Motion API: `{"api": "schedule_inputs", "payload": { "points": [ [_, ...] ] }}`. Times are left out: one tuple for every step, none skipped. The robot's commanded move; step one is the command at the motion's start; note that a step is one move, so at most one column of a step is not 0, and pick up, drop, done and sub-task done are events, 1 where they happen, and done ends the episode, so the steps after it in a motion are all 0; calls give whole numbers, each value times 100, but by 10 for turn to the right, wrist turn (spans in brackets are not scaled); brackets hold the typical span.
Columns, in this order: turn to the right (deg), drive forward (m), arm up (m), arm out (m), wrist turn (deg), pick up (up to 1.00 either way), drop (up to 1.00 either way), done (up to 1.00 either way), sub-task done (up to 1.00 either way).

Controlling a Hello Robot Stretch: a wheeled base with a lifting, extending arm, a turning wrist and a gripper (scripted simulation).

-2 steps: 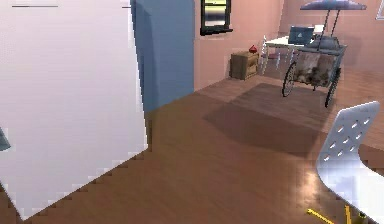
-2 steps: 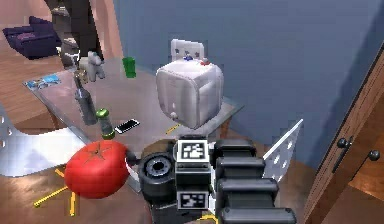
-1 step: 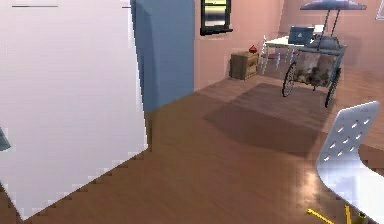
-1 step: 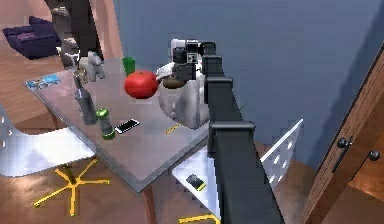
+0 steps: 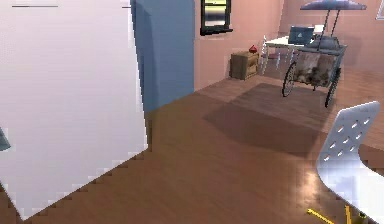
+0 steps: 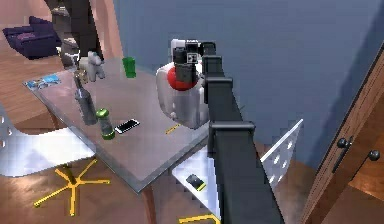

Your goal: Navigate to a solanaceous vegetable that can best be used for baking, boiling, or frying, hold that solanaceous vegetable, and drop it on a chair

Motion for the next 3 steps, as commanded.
{"api": "schedule_inputs", "payload": {
  "points": [
    [0,0,0,0,270,0,0,0,0],
    [0,0,-28,0,0,0,0,0,0],
    [0,0,-32,0,0,0,0,0,0]
  ]
}}
